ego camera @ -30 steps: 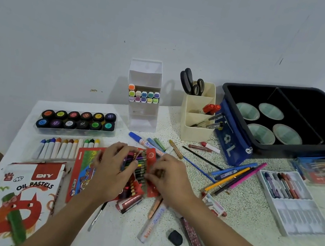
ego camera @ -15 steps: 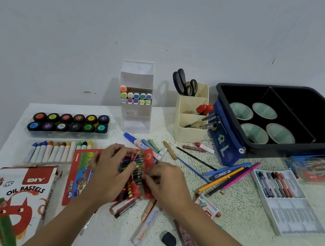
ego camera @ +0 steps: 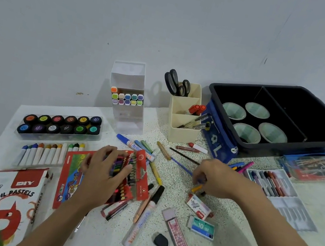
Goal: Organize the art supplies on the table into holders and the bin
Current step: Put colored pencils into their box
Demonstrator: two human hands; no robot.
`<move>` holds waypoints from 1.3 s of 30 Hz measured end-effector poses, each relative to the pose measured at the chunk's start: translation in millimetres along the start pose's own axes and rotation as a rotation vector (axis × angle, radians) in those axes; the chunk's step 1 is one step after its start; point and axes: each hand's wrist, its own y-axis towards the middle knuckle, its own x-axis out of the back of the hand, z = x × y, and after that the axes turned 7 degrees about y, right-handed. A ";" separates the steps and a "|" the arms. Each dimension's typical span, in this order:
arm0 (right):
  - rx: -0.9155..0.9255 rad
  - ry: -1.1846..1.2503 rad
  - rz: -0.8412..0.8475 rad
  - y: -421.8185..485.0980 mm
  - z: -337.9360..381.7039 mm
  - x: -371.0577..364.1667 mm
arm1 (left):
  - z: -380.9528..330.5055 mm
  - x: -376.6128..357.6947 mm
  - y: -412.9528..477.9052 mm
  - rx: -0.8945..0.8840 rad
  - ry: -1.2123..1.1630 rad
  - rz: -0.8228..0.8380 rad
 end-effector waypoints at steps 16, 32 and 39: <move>0.418 0.038 -0.374 3.9 47.6 0.2 | -3.9 3.5 -1.8 0.012 -0.012 0.012; 0.058 1.584 -0.455 30.7 72.8 -53.5 | -2.6 6.4 -1.1 0.012 -0.073 0.052; -0.024 1.350 -0.411 32.9 49.2 -40.1 | -2.8 4.1 -1.4 -0.033 -0.004 0.036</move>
